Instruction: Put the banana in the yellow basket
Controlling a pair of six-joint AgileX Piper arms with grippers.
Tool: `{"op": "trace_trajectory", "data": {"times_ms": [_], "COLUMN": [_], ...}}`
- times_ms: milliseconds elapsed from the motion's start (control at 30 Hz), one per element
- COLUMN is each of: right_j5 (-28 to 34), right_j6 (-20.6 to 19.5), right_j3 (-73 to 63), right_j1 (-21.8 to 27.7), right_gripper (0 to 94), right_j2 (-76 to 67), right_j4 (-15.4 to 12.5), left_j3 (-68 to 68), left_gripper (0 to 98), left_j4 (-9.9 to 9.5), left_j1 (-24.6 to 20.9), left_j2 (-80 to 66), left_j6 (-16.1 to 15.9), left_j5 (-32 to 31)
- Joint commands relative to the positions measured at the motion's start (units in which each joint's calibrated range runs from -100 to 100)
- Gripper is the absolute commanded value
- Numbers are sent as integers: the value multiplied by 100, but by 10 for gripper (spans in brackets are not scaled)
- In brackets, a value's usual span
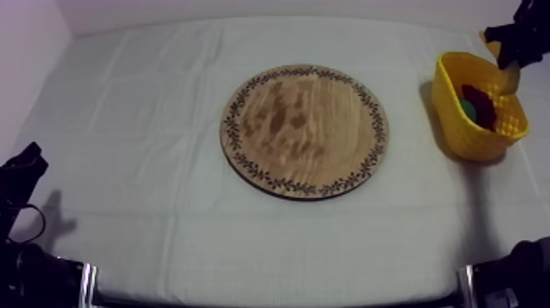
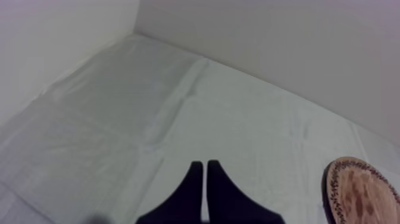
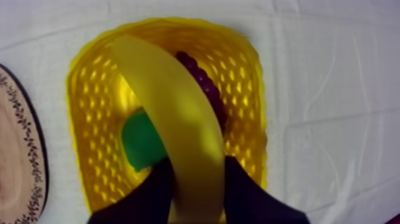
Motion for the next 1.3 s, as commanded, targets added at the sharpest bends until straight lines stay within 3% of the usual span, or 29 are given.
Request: {"op": "trace_trajectory", "data": {"times_ms": [0, 433, 733, 900, 1267], "right_j5": [-133, -987, -971, -902, -913], "right_j6": [-21, -192, -203, -311, -201], "right_j3": [59, 211, 130, 173, 419], "right_j1": [-22, 11, -27, -78, -69], "right_gripper": [218, 260, 595, 710, 716], "right_j2": [126, 1308, 1557, 1402, 90], "right_j4": [18, 49, -78, -96, -261], "left_j3": [3, 3, 3, 3, 3], "left_gripper": [1, 1, 1, 1, 1], "left_j4": [2, 2, 2, 2, 2], "left_j1": [1, 1, 1, 1, 1], "left_j2": [0, 0, 0, 0, 0], "left_j6": [0, 0, 0, 0, 0], "left_j5": [-1, -1, -1, -1, -1]}}
